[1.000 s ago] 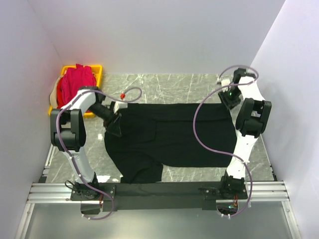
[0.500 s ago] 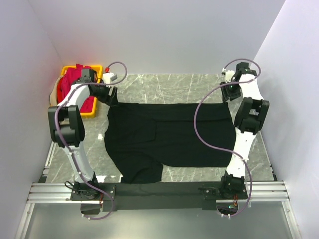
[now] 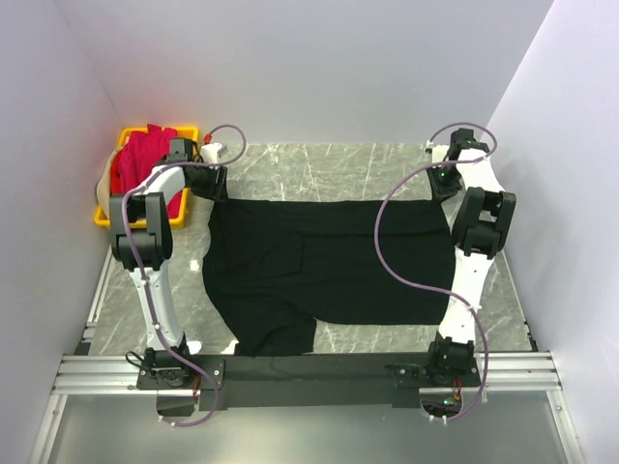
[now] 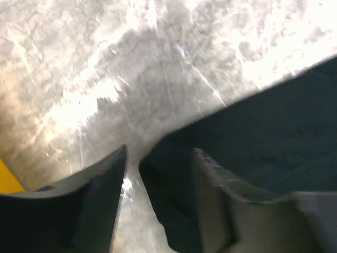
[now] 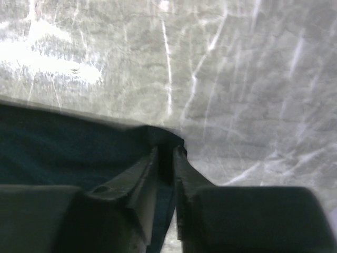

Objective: Fold and stack the t-shirts
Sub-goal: Fold the tshirt

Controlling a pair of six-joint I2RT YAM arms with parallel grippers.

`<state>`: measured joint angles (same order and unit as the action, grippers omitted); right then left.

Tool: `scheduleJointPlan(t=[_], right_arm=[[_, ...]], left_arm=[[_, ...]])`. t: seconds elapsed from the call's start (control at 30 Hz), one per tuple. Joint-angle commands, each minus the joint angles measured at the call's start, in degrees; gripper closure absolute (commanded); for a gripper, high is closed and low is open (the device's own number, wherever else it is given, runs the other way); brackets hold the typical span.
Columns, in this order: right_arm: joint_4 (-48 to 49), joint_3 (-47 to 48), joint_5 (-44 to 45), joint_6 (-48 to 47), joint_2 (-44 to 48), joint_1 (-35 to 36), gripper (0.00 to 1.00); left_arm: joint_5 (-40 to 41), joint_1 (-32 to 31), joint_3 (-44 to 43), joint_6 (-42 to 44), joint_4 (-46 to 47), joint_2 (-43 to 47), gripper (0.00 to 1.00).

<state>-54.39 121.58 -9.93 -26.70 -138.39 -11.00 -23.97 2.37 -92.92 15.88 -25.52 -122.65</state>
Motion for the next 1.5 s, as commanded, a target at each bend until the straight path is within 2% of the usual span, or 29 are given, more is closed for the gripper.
scheduleJointPlan(t=[0.0, 0.03, 0.07, 0.17, 0.27, 0.3, 0.33, 0.5, 0.7, 0.77, 0.8, 0.83, 0.87, 0.93, 1.0, 1.07, 1.13, 1.23, 1.27, 1.33, 1.47], right_arm=[[0.2, 1.7, 1.1, -0.6, -1.3, 1.2, 0.77], [0.3, 1.6, 1.6, -0.7, -1.3, 1.3, 0.81], [0.5, 1.5, 1.7, -0.9, -1.2, 1.4, 0.9], [0.7, 1.5, 2.7, -1.4, -1.1, 1.7, 1.0], [2.8, 0.9, 5.0, -0.7, -0.7, 1.9, 1.0], [5.3, 0.5, 5.9, 0.3, -0.3, 2.0, 1.0], [6.7, -0.4, 6.6, 0.7, 0.4, 1.9, 1.0], [14.8, -0.1, 13.8, 2.6, 0.5, 2.5, 1.0], [18.3, 7.0, 18.5, 5.4, -3.5, 3.7, 1.0], [17.3, 8.4, 19.9, 5.0, -3.6, 4.4, 0.84], [17.1, 8.2, 20.6, 4.5, -2.5, 4.8, 0.69], [17.0, 6.6, 20.5, 4.5, -1.4, 4.9, 0.52], [17.3, 5.3, 20.2, 4.8, 0.1, 4.9, 0.48], [18.3, 0.0, 18.6, 5.2, 6.1, 4.7, 0.4], [21.3, -4.1, 18.2, 4.9, 11.9, 4.7, 0.39], [21.3, -6.6, 16.4, 5.1, 13.8, 4.6, 0.41], [19.7, -6.2, 13.3, 5.6, 14.7, 4.6, 0.5], [13.5, -2.2, 7.3, 6.0, 12.1, 4.9, 0.61], [9.5, -0.7, 5.2, 6.0, 10.8, 5.2, 0.64], [6.0, 2.9, 3.8, 6.0, 7.0, 5.6, 0.69], [4.4, 2.1, 3.5, 5.8, 4.4, 6.3, 0.7]], left_arm=[[0.2, -0.3, -3.7, -0.8, -0.8, -2.1, 0.45], [-0.1, -0.4, -3.7, -0.5, -0.9, -2.2, 0.47], [0.1, -0.4, -3.3, -0.3, -1.1, -2.2, 0.5], [0.7, -0.4, -3.7, -0.4, -1.7, -2.7, 0.61], [2.7, -0.3, -4.5, -1.2, -1.3, -3.7, 0.85], [3.3, -0.1, -4.5, -1.8, -0.3, -3.8, 0.99], [3.7, 0.1, -4.5, -2.8, 1.6, -3.7, 0.99], [5.4, 0.4, -9.0, -4.1, 4.2, -6.5, 0.99], [5.7, 0.4, -19.1, -7.3, 5.3, -12.4, 0.98], [5.0, 0.4, -23.1, -7.3, 3.2, -13.1, 0.84], [4.7, 0.4, -23.4, -7.1, 3.2, -12.4, 0.65], [4.3, 0.4, -21.8, -7.0, 3.8, -11.0, 0.58], [3.8, 0.4, -20.2, -7.3, 4.6, -7.2, 0.48], [3.0, 0.4, -14.8, -7.4, 7.7, -2.9, 0.44], [2.5, 0.4, -12.0, -7.4, 8.9, 2.4, 0.44], [1.5, 0.1, -8.5, -8.1, 8.9, 6.0, 0.46], [0.9, -1.3, -5.5, -7.4, 7.4, 7.5, 0.5], [1.4, -1.9, -2.7, -8.0, 5.4, 8.2, 0.57], [1.7, -3.9, -2.2, -8.6, 5.0, 7.7, 0.6], [1.3, -4.4, -0.3, -11.0, 5.1, 7.1, 0.61], [0.9, -4.9, 0.9, -14.1, 4.7, 4.4, 0.62]])
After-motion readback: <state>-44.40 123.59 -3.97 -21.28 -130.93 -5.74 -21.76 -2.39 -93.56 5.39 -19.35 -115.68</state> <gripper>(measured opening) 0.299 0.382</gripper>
